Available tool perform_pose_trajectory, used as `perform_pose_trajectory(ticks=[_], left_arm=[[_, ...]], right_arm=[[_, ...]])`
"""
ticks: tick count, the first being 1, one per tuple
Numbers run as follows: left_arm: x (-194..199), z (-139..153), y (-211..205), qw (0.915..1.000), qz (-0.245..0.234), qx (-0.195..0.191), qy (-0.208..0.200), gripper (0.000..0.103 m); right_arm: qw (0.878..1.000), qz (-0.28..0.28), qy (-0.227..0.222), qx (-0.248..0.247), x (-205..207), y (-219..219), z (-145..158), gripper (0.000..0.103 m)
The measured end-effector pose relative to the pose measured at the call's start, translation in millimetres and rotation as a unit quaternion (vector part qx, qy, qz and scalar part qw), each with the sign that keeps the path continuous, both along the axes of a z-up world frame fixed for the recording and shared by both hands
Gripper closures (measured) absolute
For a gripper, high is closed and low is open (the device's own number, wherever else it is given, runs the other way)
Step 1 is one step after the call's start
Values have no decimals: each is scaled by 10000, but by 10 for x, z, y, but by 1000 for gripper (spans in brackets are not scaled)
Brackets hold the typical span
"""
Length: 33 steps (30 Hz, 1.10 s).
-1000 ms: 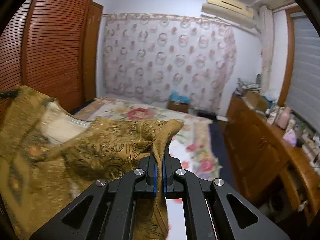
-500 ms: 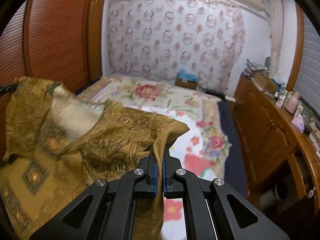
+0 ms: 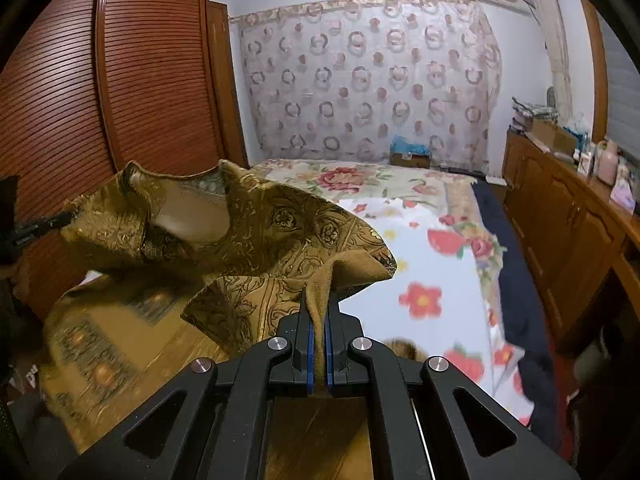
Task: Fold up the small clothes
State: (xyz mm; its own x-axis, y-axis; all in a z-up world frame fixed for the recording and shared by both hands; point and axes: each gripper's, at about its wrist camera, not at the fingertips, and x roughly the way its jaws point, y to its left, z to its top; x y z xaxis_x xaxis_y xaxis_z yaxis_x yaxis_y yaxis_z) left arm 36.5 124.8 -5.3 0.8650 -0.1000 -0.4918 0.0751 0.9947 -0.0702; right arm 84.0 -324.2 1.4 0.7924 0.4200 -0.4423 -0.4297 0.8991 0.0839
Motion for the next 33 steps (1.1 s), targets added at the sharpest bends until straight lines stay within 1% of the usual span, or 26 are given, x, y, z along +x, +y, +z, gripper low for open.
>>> perform_pose_trajectory(ticks=[3, 6, 9, 10, 12, 13, 14, 15, 16, 17, 18, 20, 21, 22, 23, 24, 25, 27, 28, 30, 33], left_arm=[[-194, -52, 54, 9999, 52, -111, -29, 99], [-355, -124, 101, 9997, 137, -172, 59, 99], [-477, -219, 85, 9996, 194, -100, 173, 99], [-505, -253, 88, 9995, 204, -92, 219, 99], [-552, -337, 122, 9992, 211, -61, 330, 99], [-560, -361, 129, 9989, 277, -10, 365, 97], [-564, -381, 145, 9987, 317, 35, 393, 95], [-574, -390, 150, 9987, 330, 56, 388, 85], [-568, -383, 167, 9984, 420, 100, 367, 70], [-563, -376, 182, 9979, 529, 151, 340, 63], [-569, -368, 214, 9978, 564, 161, 293, 60], [-559, -325, 256, 9982, 544, 128, 222, 57], [-545, -303, 269, 9982, 553, 143, 196, 50], [-525, -278, 281, 9981, 559, 173, 168, 43], [-509, -254, 291, 9981, 560, 200, 130, 39], [-492, -236, 308, 9982, 557, 217, 98, 34], [-451, -213, 317, 9982, 549, 228, 84, 31], [-329, -169, 351, 9983, 528, 247, 65, 28], [-281, -161, 362, 9982, 527, 262, 63, 28], [-152, -137, 388, 9984, 484, 274, 79, 28], [101, -143, 408, 9985, 413, 299, 204, 28]], right_arm=[[10000, -14, 71, -42, -157, -90, -149, 100], [9998, -51, 215, -36, -334, -168, -186, 100], [9992, -18, 391, -28, -513, -276, -226, 100], [9990, 0, 448, -35, -652, -254, -212, 100], [9981, 15, 615, -81, -738, -284, -258, 100], [9975, 23, 698, -82, -745, -289, -263, 100], [9971, 22, 761, -90, -721, -283, -251, 100], [9967, 23, 807, -79, -710, -306, -262, 100], [9965, 41, 827, -73, -655, -316, -233, 99], [9966, 46, 820, -98, -648, -322, -208, 96], [9968, 21, 790, -141, -661, -327, -173, 94], [9975, 0, 668, -213, -644, -311, -52, 91], [9979, 19, 606, -240, -635, -297, -7, 88], [9983, 23, 509, -279, -645, -288, 58, 81], [9986, -2, 412, -319, -666, -306, 115, 76], [9988, -30, 329, -360, -670, -321, 185, 67], [9989, -50, 247, -386, -665, -339, 248, 62], [9990, -122, 130, -409, -622, -391, 370, 59], [9989, -174, 86, -427, -600, -392, 390, 56], [9982, -300, -2, -513, -520, -422, 452, 54], [9977, -379, -22, -568, -370, -417, 467, 50]])
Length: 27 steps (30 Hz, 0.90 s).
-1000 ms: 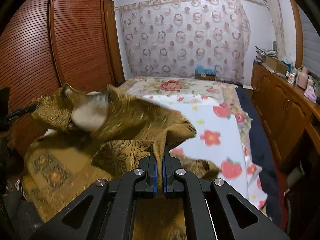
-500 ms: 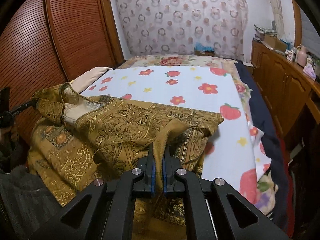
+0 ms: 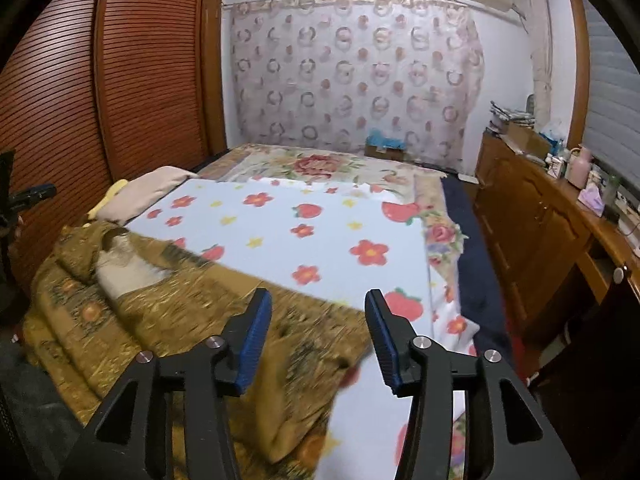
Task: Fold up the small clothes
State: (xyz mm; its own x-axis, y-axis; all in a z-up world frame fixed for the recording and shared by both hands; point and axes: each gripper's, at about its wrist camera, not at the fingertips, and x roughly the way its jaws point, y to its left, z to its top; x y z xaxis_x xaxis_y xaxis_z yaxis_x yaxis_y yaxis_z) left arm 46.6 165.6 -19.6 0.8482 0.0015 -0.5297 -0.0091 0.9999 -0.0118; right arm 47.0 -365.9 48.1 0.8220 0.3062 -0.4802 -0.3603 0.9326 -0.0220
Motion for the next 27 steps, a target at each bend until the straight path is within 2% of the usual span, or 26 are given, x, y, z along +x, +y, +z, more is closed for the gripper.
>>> perform_pose_trajectory(ticks=[4, 11, 18, 27], left_arm=[[349, -144, 1, 9993, -150, -57, 344, 28], [793, -529, -8, 9931, -318, -116, 1125, 28], [835, -755, -43, 9865, -393, -183, 1582, 43], [753, -850, -85, 9837, -461, -231, 1721, 45]], right_arm=[[9998, -61, 169, 48, 318, 110, -160, 44], [9979, -97, 631, 116, 724, 234, -546, 43], [9953, -87, 945, 205, 907, 220, -594, 43], [9932, -98, 1160, 36, 970, 252, -630, 42]])
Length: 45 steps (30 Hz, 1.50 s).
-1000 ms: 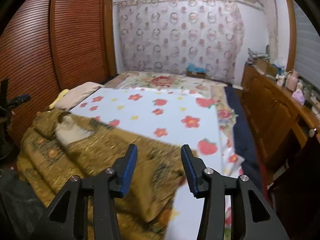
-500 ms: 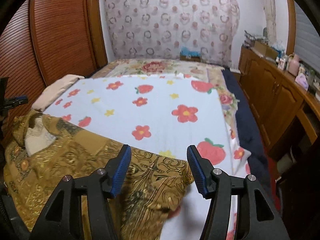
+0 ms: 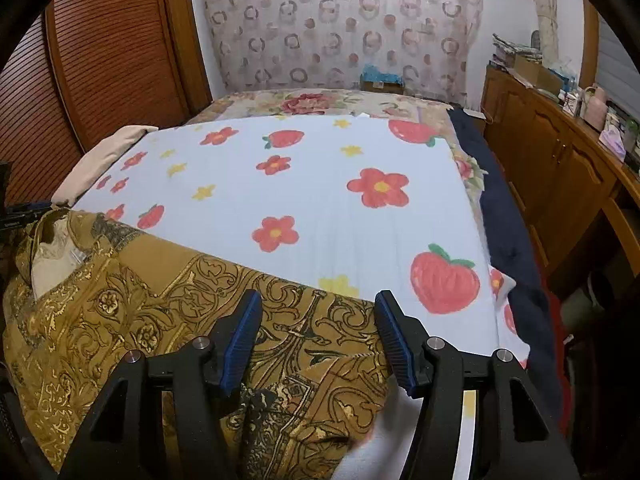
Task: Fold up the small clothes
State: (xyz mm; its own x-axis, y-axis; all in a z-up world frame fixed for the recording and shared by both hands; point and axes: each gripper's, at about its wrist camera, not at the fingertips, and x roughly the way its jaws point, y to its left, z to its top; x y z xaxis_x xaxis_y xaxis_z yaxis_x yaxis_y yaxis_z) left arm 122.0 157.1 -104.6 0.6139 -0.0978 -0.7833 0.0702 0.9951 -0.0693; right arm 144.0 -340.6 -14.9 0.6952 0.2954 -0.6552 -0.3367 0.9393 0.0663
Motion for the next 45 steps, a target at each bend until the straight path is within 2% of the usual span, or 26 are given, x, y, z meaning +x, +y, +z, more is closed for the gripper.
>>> perform_pose_trajectory(ticks=[3, 10, 17, 24, 29, 30, 31, 32, 34, 36, 40, 45], left_arm=[[-13, -21, -10, 10000, -33, 0, 27, 45], [-1, -24, -60, 9998, -154, -44, 70, 61], [23, -35, -76, 9999, -128, -4, 82, 62], [41, -54, -75, 9999, -77, 8, 80, 62], [51, -66, -61, 9999, -71, -65, 74, 62], [51, -65, -62, 9999, -89, -92, 80, 70], [47, -63, -67, 9996, -181, -210, 101, 88], [39, -54, -96, 9992, -275, -266, 114, 94], [7, -17, -178, 9996, -275, -23, 38, 97], [-66, 68, -247, 9995, -295, 24, -130, 98], [-283, 360, -251, 9969, -214, -404, -637, 98], [-539, 699, -311, 9915, -198, -552, -1165, 98]], right_arm=[[10000, -20, 34, -13, 0, 2, 18, 41], [9999, -20, 80, -75, 8, 30, -14, 40], [9999, -24, 89, -91, 20, 21, -32, 39], [9986, -288, 26, -436, 1, -9, -25, 37], [9990, -351, 164, -230, 24, -91, -68, 37], [9991, -333, 170, -194, 17, -94, -67, 37], [9994, -261, 174, -144, 10, -90, -66, 39], [9997, -164, 167, -106, -3, -80, -62, 44], [9999, 46, 130, -86, -38, -46, -59, 67], [9998, 125, 71, -148, -95, -34, -50, 87], [9997, 197, 16, 141, -242, -116, -11, 96], [9986, 74, -348, 380, -453, -217, 119, 98]])
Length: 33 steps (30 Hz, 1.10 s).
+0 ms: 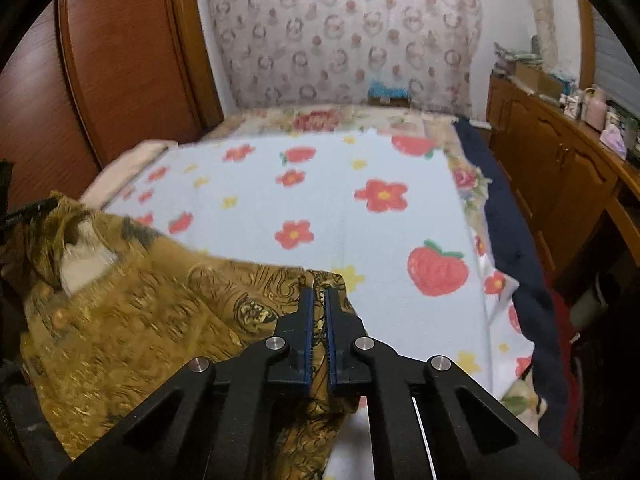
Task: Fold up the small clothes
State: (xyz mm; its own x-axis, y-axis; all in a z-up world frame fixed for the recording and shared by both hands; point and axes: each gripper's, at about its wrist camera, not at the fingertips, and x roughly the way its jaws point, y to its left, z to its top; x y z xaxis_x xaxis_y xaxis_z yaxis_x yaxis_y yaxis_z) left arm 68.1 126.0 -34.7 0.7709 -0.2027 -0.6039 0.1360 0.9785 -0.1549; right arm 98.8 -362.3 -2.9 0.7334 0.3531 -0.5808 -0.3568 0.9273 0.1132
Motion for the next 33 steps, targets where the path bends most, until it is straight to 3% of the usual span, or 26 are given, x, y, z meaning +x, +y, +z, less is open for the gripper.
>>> perform_pose_trajectory(ticks=[6, 15, 24, 33], left_arm=[[-329, 520, -60, 9977, -183, -75, -641, 98], [-713, 1382, 19, 9866, -40, 97, -1627, 98], [-1055, 2230, 127, 9627, 95, 246, -2693, 98], [-1358, 2711, 211, 9404, 174, 412, -3371, 98]], right_arm=[[9966, -18, -752, 347, -422, -85, 389, 99], [9797, 151, -1987, 231, -1164, -123, 1299, 99], [9483, 68, -3167, -195, -1851, -216, 2360, 99], [9261, 41, -3761, -294, -2357, -198, 2944, 99]])
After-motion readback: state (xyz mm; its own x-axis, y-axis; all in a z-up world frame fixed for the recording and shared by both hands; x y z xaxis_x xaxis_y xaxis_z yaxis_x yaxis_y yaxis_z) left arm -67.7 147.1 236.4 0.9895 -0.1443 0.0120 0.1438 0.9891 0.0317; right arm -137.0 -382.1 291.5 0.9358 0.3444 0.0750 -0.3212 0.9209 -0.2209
